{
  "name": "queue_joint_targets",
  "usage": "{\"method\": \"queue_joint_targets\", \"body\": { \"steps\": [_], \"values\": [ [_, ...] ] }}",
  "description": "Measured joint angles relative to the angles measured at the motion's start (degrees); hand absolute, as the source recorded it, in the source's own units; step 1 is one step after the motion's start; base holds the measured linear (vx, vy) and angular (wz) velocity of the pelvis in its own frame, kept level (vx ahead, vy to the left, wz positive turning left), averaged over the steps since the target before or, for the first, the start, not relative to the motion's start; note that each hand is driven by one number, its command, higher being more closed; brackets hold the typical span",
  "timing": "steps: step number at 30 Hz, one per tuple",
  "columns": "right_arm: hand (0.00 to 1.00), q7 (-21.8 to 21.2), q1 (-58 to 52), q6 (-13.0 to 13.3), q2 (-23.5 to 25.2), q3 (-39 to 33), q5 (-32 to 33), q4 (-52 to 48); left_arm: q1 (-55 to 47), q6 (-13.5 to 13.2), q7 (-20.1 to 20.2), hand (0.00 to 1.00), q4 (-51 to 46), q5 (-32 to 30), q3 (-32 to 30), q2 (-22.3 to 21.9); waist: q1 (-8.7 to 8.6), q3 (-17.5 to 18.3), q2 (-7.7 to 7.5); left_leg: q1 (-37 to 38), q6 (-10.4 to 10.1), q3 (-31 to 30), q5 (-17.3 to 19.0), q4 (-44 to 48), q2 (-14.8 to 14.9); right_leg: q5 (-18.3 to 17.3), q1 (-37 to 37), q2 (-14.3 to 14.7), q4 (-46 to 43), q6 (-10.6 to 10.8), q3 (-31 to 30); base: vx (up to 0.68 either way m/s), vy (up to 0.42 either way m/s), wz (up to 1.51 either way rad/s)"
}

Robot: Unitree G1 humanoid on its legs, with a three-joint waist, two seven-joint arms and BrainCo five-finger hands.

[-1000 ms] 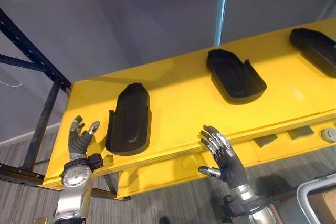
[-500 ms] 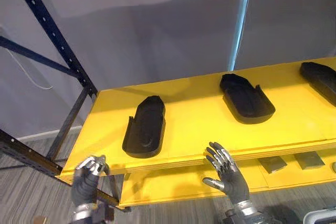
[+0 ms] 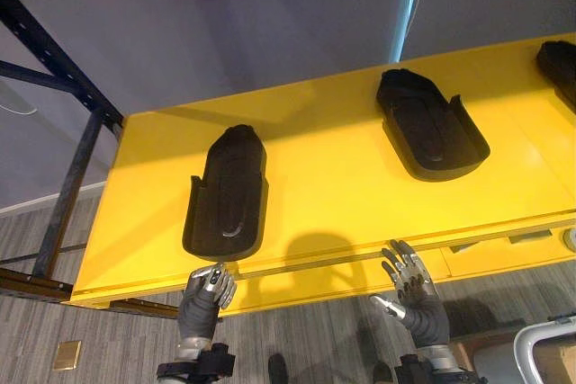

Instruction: Walk over and take plastic housings, then place them on the shelf

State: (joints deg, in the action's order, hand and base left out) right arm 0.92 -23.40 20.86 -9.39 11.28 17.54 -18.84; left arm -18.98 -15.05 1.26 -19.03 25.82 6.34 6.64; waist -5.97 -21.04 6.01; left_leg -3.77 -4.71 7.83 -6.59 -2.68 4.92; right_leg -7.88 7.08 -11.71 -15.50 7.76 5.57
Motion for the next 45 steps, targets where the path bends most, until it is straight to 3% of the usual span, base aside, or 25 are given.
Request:
{"method": "queue_joint_targets", "body": {
  "steps": [4, 12, 37, 38, 43, 45],
  "values": [
    [0.0, -0.01, 1.43, 0.0, -0.45, 0.11, -0.01, 0.02, 4.61, -0.22, -2.22, 1.0, 1.54, -0.01, 0.39, 0.97, -1.34, -1.55, 0.36, -0.03, 0.0, 0.38, 0.0, -0.16, -0.04, 0.04, 0.59, -0.02, -0.2, -0.02, -0.48, -0.01, 0.002, -0.08],
    [0.0, -1.34, 2.85, 0.06, -1.01, 0.08, -0.05, 0.05, 8.97, 0.16, -5.57, 1.0, 2.97, 0.02, 0.77, 1.13, -2.36, -3.15, 0.81, 0.29, 0.0, 1.69, 0.0, -0.21, -0.04, 0.04, 1.55, 0.08, -1.04, -0.03, -1.86, -0.02, -0.002, -0.08],
    [0.0, -5.53, 3.46, -0.04, -0.13, -0.11, -0.14, 0.22, 16.92, -2.2, -11.05, 1.0, 11.26, 0.01, -0.52, 0.97, -3.06, -4.24, 1.13, 2.4, 0.13, 4.33, 0.07, 0.11, -0.04, -0.08, 1.92, 0.3, -3.15, 0.1, -4.73, -0.01, -0.003, -0.05],
    [0.0, -6.0, 3.16, -0.03, 0.47, -0.07, -0.16, 0.22, 16.38, -2.27, -11.04, 0.0, 11.22, 0.02, -0.53, 0.69, -3.01, -4.13, 1.12, 3.13, 0.25, 4.3, 0.17, 0.06, -0.03, -0.11, 0.97, 0.31, -2.93, 0.14, -4.6, 0.0, 0.0, 0.0],
    [0.0, -6.01, 2.57, 0.55, 1.39, 0.02, -1.47, 0.24, 10.61, -3.42, -9.36, 0.0, 8.5, 2.37, -0.46, -0.4, -2.76, -1.48, 1.07, 3.66, 0.38, 2.94, 0.27, 0.07, -0.03, -0.27, -1.1, 0.18, -1.93, 0.34, -3.08, 0.0, 0.0, 0.12],
    [0.0, -5.2, 2.1, 1.18, 1.45, 0.05, -2.61, 0.42, 7.54, -4.6, -7.62, 0.0, 6.56, 2.61, -0.34, -1.63, -1.51, 0.97, 0.94, 3.85, 0.49, 2.56, 0.36, 0.08, 0.02, -0.51, -1.62, 0.15, -1.84, 0.42, -2.57, 0.02, -0.012, 0.23]
  ]
}}
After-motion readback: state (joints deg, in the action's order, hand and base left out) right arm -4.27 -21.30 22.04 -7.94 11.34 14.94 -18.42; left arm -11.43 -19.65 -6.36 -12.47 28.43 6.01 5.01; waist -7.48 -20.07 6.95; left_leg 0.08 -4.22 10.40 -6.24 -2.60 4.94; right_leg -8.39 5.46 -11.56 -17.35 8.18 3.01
